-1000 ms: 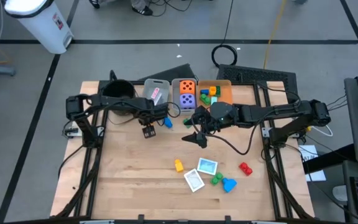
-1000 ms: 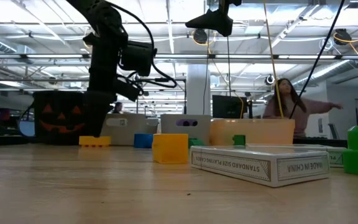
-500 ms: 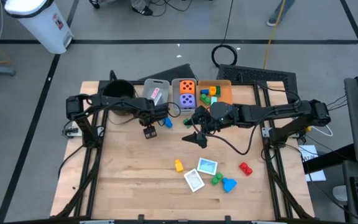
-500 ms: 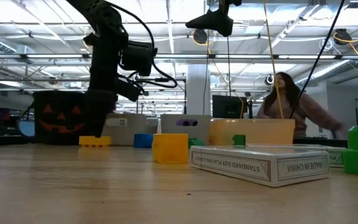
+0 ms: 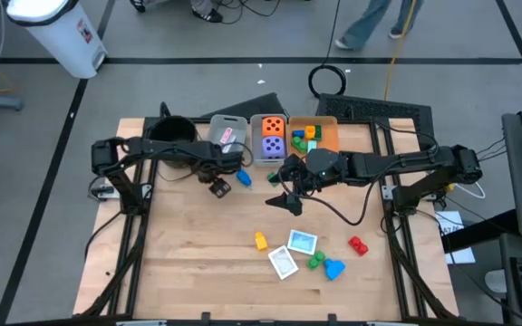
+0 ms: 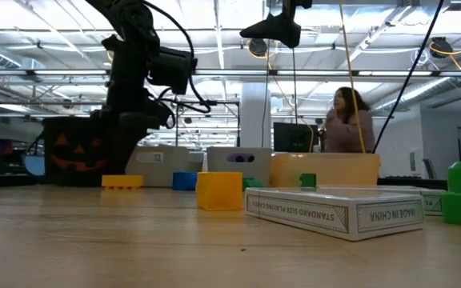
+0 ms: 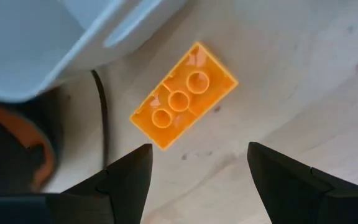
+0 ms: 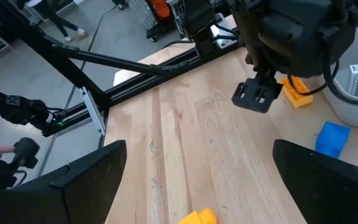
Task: Pick & Place Toys
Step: Put the top yellow game piece into the orange bin
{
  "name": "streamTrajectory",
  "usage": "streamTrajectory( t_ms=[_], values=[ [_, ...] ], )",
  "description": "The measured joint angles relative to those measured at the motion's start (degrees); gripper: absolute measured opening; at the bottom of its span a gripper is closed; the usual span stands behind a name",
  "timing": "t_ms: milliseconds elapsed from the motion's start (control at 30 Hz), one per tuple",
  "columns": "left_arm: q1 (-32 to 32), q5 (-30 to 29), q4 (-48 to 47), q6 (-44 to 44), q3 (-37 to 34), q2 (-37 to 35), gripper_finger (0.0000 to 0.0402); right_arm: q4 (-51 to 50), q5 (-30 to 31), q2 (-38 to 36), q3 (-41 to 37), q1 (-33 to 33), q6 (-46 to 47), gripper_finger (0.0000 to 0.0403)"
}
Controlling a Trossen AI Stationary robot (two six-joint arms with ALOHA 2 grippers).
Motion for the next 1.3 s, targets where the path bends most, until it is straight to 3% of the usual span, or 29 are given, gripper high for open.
streamTrajectory(
  t_ms=[233, 600, 700, 967, 1300],
  values=[
    [-0.41, 1.68, -0.05, -17.01, 0.00, -0.01, 0.0271, -0.07, 0.00, 0.00, 0.00, 0.00, 1.04, 0.0396],
    [-4.56, -9.57, 0.23, -35.47, -0.02, -2.32, 0.0271, -0.05, -0.17, 0.00, 0.00, 0.00, 1.05, 0.0396],
    [-5.39, -11.55, 2.64, -38.11, -1.54, -3.50, 0.0271, -0.03, -0.20, 0.00, 0.00, 0.00, 1.05, 0.0396],
    [-5.62, -8.31, 13.57, -47.41, -13.64, -7.75, 0.0271, -0.05, -0.24, 0.00, 0.00, 0.00, 0.98, 0.0396],
    [-6.00, -19.16, 15.27, -49.35, -14.86, -16.24, 0.0271, -0.07, -0.24, 0.00, 0.00, 0.00, -0.44, 0.0396]
  ],
)
